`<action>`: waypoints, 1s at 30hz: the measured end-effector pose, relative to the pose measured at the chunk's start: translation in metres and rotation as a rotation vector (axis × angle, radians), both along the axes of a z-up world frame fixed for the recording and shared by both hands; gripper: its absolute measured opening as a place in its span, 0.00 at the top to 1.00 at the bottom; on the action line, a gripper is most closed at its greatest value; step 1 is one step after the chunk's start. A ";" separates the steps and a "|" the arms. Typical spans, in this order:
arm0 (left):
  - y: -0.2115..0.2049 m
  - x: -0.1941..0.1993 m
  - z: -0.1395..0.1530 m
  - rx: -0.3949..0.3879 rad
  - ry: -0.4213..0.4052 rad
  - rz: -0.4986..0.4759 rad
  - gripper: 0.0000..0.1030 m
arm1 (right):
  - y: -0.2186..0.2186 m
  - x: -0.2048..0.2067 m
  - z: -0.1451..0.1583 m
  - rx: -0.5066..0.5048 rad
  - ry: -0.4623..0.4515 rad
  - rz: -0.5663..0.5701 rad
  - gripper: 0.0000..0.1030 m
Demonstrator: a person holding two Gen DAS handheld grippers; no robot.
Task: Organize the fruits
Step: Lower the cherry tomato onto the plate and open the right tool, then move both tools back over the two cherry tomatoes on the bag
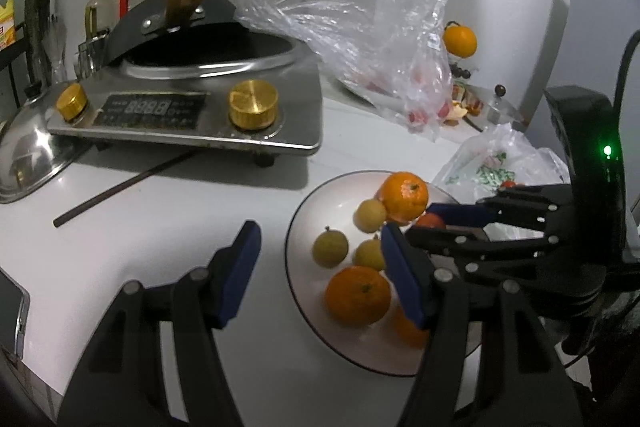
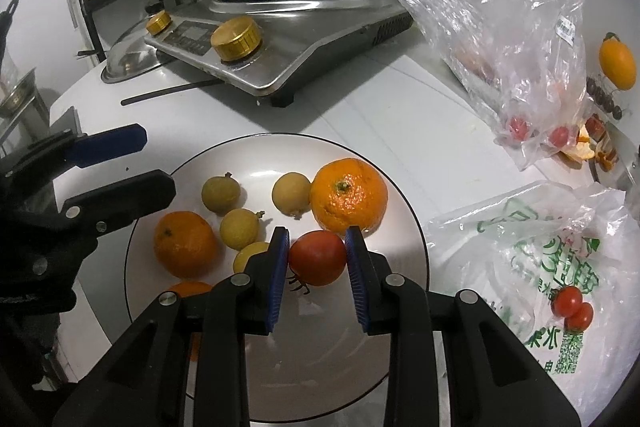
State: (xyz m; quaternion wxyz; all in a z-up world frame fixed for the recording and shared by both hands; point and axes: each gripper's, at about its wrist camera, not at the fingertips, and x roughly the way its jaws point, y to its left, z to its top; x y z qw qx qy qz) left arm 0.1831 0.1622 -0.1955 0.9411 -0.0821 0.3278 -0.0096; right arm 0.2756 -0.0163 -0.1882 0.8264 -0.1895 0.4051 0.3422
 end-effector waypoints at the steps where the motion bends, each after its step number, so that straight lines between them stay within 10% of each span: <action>1: 0.000 0.000 0.000 0.002 0.000 0.001 0.38 | 0.000 0.000 0.000 0.001 0.001 0.000 0.70; 30: -0.070 -0.010 0.021 0.084 -0.003 -0.045 0.38 | -0.072 -0.022 0.034 0.098 -0.058 -0.043 0.63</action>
